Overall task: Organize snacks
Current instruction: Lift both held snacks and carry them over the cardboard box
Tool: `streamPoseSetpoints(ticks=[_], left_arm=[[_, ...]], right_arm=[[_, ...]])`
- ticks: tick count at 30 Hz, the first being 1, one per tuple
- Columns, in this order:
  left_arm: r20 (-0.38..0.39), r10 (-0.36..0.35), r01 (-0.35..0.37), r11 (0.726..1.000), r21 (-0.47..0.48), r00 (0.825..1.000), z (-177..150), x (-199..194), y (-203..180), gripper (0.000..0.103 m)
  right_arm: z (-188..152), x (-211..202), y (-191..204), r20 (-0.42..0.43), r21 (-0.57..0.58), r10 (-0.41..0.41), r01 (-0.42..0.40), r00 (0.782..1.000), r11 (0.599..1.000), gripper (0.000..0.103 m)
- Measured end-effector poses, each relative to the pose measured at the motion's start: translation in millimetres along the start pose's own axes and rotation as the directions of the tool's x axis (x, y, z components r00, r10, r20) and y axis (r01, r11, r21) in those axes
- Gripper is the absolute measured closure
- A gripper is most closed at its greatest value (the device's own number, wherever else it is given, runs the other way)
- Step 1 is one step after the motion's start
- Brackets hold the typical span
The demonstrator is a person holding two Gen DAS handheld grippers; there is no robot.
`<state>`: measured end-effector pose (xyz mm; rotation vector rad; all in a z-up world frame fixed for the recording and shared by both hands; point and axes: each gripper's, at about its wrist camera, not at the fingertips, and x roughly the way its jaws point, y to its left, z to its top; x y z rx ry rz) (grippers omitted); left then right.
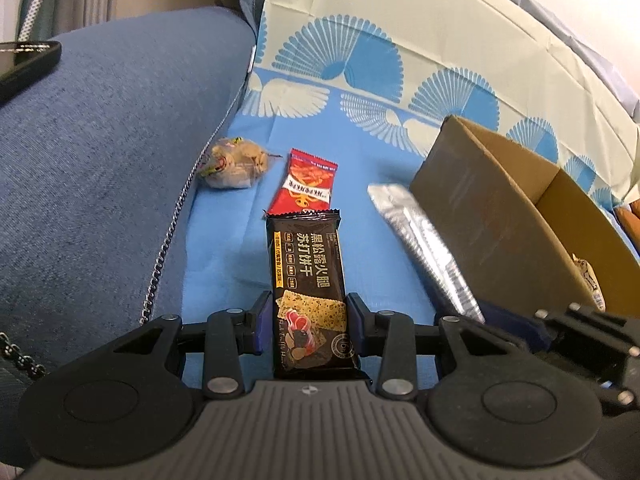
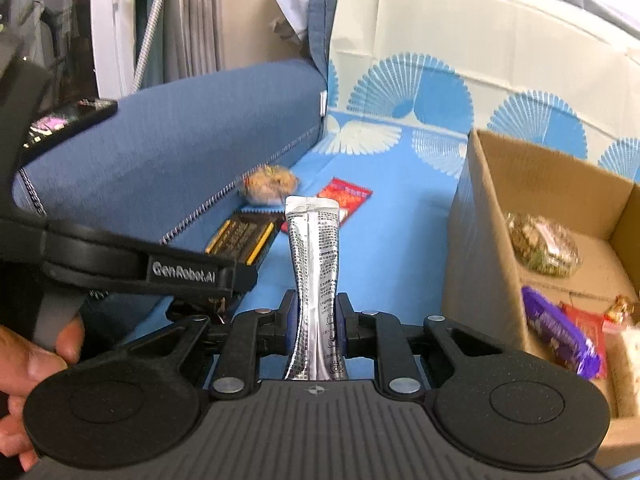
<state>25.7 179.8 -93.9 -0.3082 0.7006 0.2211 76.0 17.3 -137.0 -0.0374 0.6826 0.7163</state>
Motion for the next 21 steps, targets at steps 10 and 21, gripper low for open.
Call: streamPoseSetpoints(ticks=[10,21], left_arm=[[0.082,0.013,-0.010,0.999,-0.036,0.997,3.1,-15.3,3.7,0.061],[0.029,0.137,-0.133,0.985,-0.111,0.990,10.0,-21.2,4.0,0.061]], right_arm=[[30.5,-26.5,-4.6,0.129,0.011,0.050,-0.052,0.990,0.999,0.083],[56.0,-49.4,-45.4,0.221,0.155,0.056,-0.092,0.974,0.984,0.083]])
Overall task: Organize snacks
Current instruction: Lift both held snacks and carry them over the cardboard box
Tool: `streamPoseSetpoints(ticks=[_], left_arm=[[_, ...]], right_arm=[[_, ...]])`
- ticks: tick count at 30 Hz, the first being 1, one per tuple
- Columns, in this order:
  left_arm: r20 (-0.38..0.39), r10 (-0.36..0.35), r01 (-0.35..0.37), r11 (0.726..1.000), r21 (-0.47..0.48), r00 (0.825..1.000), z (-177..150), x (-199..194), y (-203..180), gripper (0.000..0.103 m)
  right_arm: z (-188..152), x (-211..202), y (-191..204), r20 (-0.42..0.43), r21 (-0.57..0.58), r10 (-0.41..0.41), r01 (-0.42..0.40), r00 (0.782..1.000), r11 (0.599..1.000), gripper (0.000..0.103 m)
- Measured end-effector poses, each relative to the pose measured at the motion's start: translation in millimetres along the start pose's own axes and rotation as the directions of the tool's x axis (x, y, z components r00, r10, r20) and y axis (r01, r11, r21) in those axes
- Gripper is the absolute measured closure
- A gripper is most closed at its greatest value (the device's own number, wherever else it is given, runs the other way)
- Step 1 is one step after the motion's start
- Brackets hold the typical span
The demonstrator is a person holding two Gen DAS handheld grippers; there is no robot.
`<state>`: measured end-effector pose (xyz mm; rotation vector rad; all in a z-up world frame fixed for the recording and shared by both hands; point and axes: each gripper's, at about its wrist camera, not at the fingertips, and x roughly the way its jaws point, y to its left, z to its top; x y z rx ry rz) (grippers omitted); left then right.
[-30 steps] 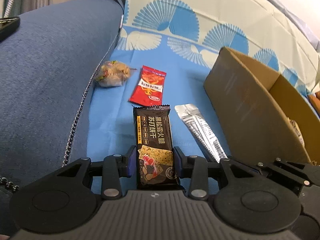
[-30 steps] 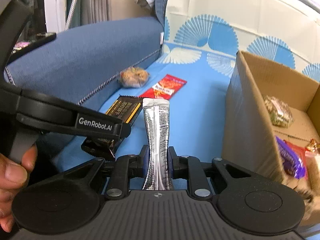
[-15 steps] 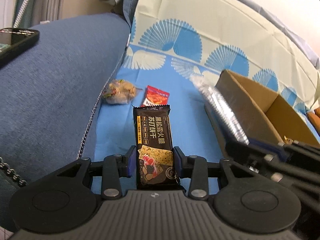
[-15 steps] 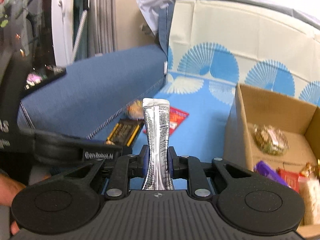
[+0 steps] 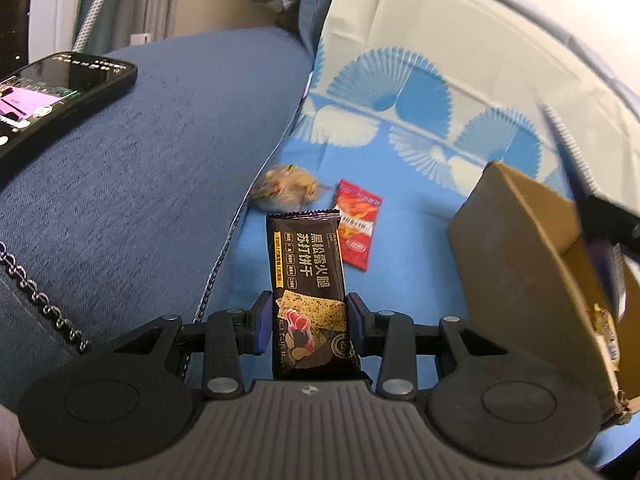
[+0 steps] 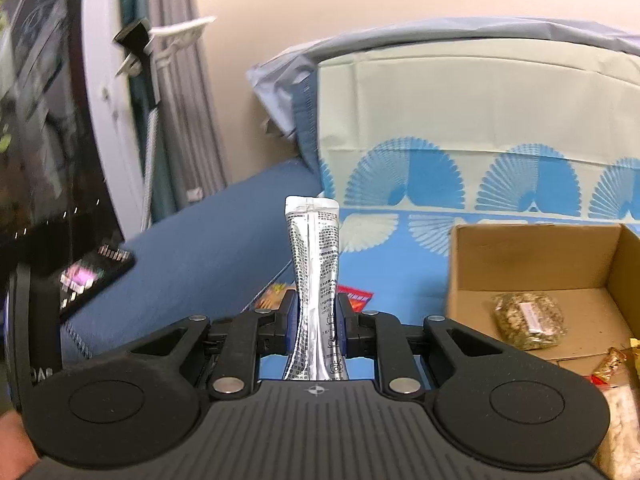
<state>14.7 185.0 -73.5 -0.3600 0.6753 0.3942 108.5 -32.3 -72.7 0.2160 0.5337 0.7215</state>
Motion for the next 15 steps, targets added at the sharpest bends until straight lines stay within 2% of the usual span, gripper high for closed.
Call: streamPoseSetpoints(ticks=[6,10,15], left_arm=[[-0.013,0.026,-0.026,1.000,0.017,1.000,14.1,1.5,-20.7,0.061],[0.017,0.000,0.000,1.000,0.019,1.000,31.0,-0.9,-49.6,0.061],[0.064,-0.074,0.072,0.997,0.041,0.995,50.9,-5.9,-96.9,0.061]], right_arm=[[14.9,-4.8,-35.2,0.024,0.117,-0.091,0.088,0.996,0.989,0.083],[22.0,-9.5,-64.1,0.037,0.191,-0.170,0.160,0.985,0.968,0.083],[24.2,-14.0,-101.5,0.030,0.254,-0.288,0.272,0.957,0.928,0.083]])
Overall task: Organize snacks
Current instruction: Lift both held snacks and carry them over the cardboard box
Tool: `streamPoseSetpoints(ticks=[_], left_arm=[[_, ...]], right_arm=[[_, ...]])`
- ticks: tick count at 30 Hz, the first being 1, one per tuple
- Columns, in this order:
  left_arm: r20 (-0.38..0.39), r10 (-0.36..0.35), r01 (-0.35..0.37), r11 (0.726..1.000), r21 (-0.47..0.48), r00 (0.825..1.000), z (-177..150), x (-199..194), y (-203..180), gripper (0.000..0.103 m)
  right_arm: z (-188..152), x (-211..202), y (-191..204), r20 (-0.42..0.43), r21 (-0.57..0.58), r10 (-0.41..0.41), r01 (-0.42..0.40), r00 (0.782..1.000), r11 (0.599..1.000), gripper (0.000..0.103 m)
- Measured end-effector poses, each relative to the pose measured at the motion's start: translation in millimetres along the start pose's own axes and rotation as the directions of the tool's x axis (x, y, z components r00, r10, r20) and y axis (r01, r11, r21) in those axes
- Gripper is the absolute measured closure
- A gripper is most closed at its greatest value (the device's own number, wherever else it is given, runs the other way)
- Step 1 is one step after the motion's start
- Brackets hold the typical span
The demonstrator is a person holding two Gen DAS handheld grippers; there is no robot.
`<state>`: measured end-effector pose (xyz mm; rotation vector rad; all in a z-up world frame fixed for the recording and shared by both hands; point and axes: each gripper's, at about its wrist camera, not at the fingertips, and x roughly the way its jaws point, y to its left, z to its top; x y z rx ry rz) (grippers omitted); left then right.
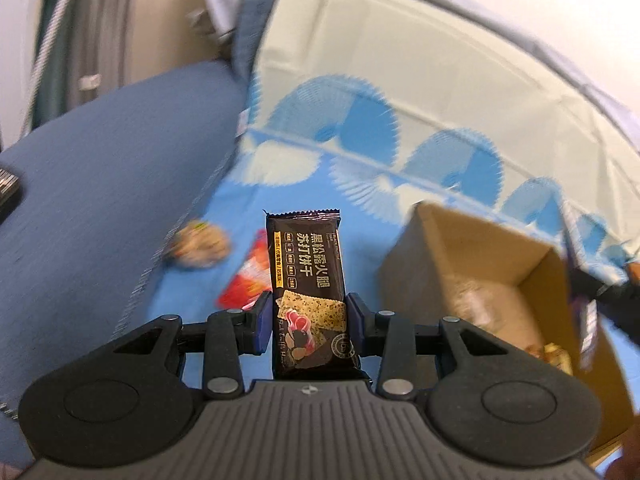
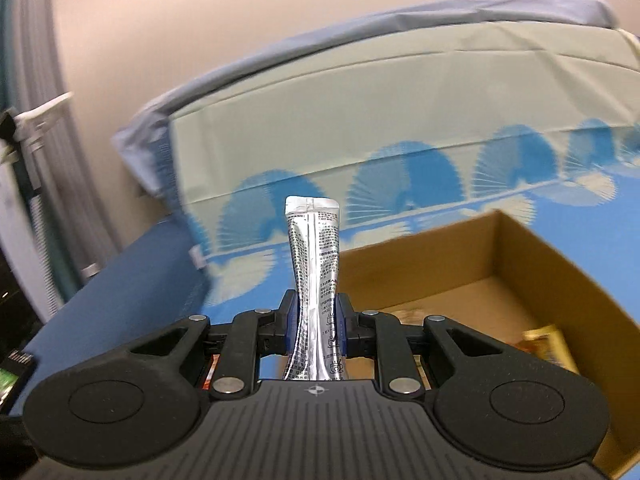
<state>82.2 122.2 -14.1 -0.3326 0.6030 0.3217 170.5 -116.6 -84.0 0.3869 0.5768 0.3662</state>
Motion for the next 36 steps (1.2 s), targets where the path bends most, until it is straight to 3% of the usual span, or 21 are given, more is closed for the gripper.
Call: streamPoseSetpoints(ticks=[7,16,36], left_arm=[[0.032,-0.128,0.126,0.991,0.049,0.991,12.7,-4.0,-72.1,0.061],[0.040,-0.225,0.216,0.964,0.158,0.974,11.9,-2.4,-139.2,0.061],[0.046,-0.288,0.274,0.941,0.198,0.957,16.1,-10.8,-162.4,0.061]], right_arm=[[8.5,2.3,-42.1,0.003,0.093,-0.101,0.100,0.995,0.991,0.083],[12.5,-6.4,-68.6,0.018,0.146,-0.139,0.135,0.990,0.980,0.083],[15.3,-11.7,-74.3,0.034,0.159,-0.169,0.161,0.985,0.974,0.083]])
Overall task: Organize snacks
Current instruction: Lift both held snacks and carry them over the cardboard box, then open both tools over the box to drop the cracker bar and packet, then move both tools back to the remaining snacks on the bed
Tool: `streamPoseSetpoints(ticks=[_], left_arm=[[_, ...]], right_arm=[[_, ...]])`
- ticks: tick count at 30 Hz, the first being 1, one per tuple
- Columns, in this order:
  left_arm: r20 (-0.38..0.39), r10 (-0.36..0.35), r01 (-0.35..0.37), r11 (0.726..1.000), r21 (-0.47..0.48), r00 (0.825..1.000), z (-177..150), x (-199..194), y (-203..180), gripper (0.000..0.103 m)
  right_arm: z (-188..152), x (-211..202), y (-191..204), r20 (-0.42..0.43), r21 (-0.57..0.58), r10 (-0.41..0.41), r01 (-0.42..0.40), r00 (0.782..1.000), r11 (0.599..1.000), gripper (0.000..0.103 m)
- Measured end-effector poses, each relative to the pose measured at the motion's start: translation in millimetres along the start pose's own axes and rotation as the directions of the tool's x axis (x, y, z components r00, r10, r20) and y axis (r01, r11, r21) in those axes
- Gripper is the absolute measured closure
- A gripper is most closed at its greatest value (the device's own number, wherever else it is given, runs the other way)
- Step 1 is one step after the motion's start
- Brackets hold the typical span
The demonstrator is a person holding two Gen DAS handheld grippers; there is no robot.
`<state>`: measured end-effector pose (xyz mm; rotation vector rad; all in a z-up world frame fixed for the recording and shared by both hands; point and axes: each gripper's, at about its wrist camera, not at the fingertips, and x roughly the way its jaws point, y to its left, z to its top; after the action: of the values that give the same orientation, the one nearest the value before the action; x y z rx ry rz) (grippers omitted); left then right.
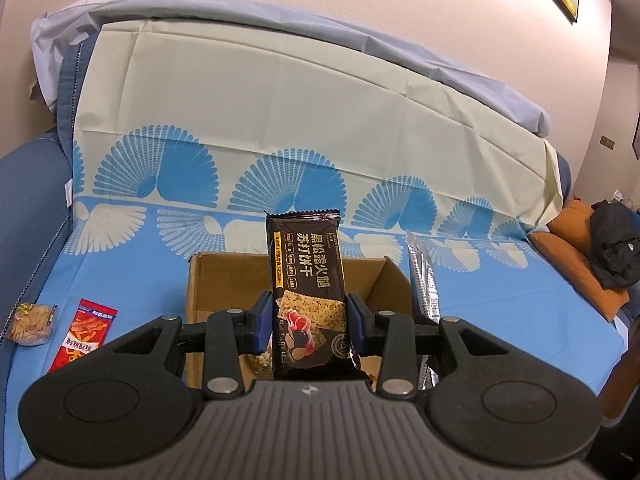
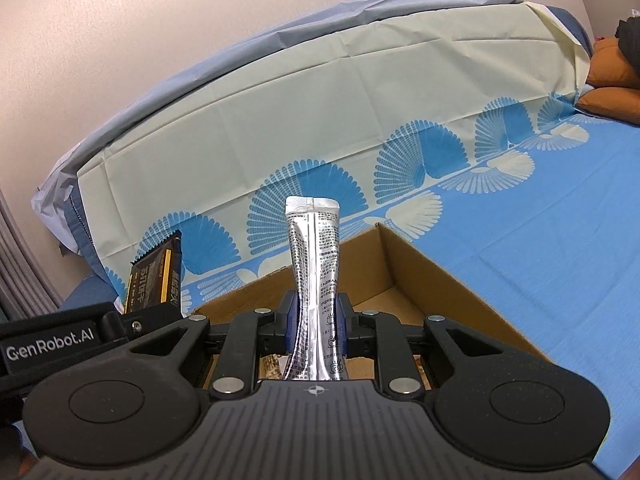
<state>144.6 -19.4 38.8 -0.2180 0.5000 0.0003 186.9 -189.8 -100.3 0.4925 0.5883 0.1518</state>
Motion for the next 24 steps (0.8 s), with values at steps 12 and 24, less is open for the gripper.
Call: streamPoseSetpoints(ticks=[12,24], left_arm=[[0.011,0.043,-0.044,0.999,0.025,0.999,-22.3,-12.9,19.0,0.035],[-0.049,0.174,-0.176,0.984,-0.035,0.984,-102.2,-55.7,134.9,0.079]], right_arm=[[-5.5,7.9,4.3,-0.052,-0.020,-0.061,0.060,0.997,0.998,0.063],[-25.5,12.1,35.8,-0.074,-0.121,-0.069,0.059,0.995,0.991,0.042]])
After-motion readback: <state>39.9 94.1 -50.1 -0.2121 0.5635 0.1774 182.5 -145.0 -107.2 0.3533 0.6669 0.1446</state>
